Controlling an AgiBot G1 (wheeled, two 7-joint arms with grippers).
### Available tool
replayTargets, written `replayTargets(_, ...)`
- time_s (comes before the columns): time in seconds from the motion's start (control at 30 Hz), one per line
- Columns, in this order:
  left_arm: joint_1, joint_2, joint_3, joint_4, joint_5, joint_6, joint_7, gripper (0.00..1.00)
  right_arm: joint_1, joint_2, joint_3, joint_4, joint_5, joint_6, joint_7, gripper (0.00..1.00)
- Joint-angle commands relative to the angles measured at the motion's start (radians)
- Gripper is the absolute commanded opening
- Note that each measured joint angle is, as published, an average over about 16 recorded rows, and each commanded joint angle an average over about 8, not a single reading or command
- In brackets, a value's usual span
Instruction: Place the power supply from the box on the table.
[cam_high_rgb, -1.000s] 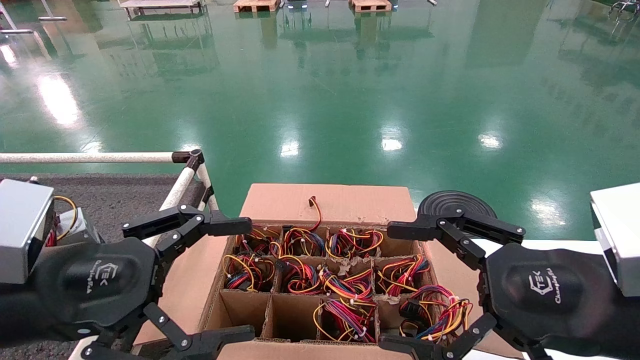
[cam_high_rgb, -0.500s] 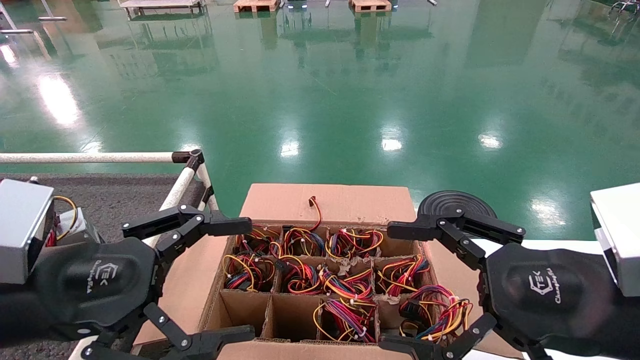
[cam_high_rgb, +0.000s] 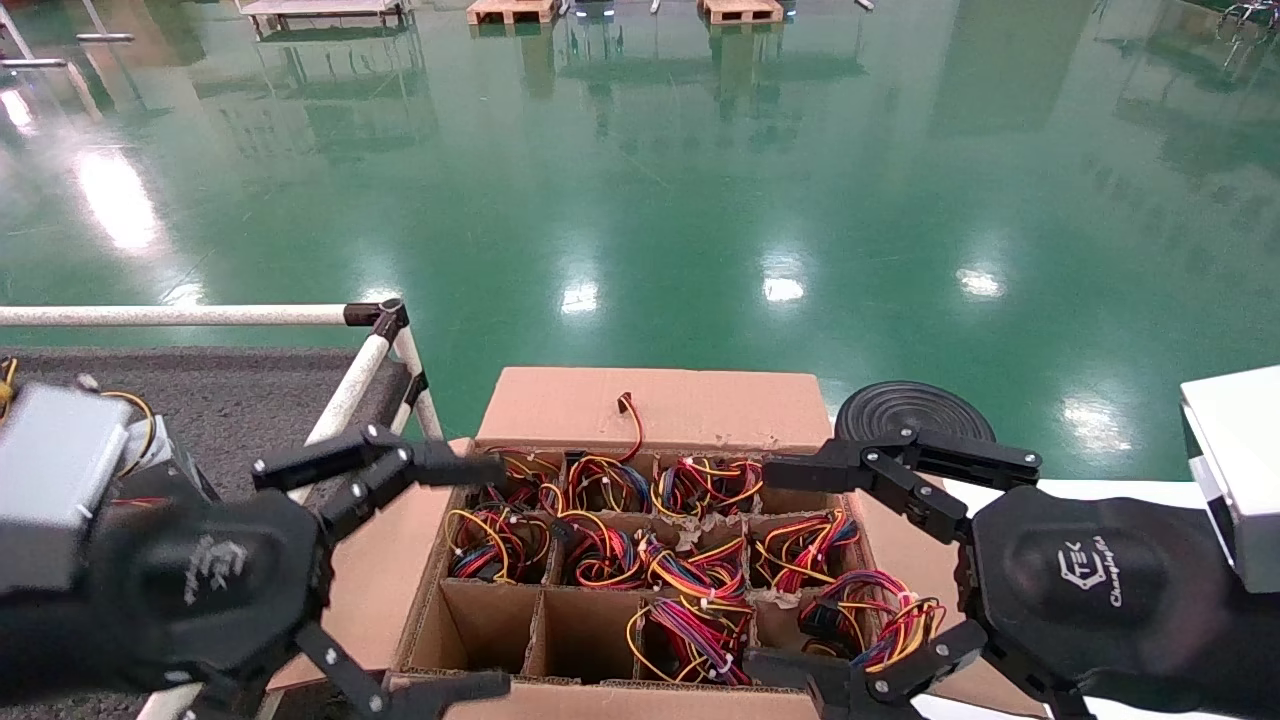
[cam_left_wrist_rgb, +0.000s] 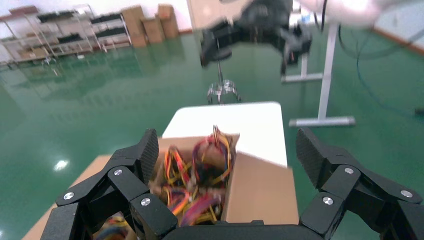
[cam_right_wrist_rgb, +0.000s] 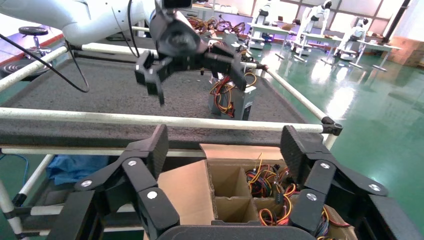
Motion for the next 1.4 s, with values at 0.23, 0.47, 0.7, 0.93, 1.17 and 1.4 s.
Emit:
replayTargets(0.23, -0.08, 0.029, 0.092, 0.031, 0.157, 0.006, 0.071, 1.0, 0.0, 0.0, 0.0, 0.0, 0.0, 0.0, 0.0, 0.0)
replayTargets(0.47, -0.15, 0.07, 0.178, 0.095, 0.266, -0.008, 0.116, 1.0, 0.0, 0.0, 0.0, 0.0, 0.0, 0.0, 0.0, 0.0)
replayTargets(0.7, -0.193, 0.117, 0.248, 0.151, 0.315, -0.038, 0.189, 1.0, 0.0, 0.0, 0.0, 0.0, 0.0, 0.0, 0.0, 0.0)
replayTargets(0.93, -0.201, 0.157, 0.292, 0.2, 0.312, -0.07, 0.27, 1.0, 0.0, 0.0, 0.0, 0.0, 0.0, 0.0, 0.0, 0.0)
replayTargets(1.17, -0.188, 0.19, 0.333, 0.245, 0.262, -0.104, 0.353, 1.0, 0.0, 0.0, 0.0, 0.0, 0.0, 0.0, 0.0, 0.0)
replayTargets(1.4, -0.195, 0.219, 0.377, 0.282, 0.226, -0.131, 0.429, 1.0, 0.0, 0.0, 0.0, 0.0, 0.0, 0.0, 0.0, 0.0)
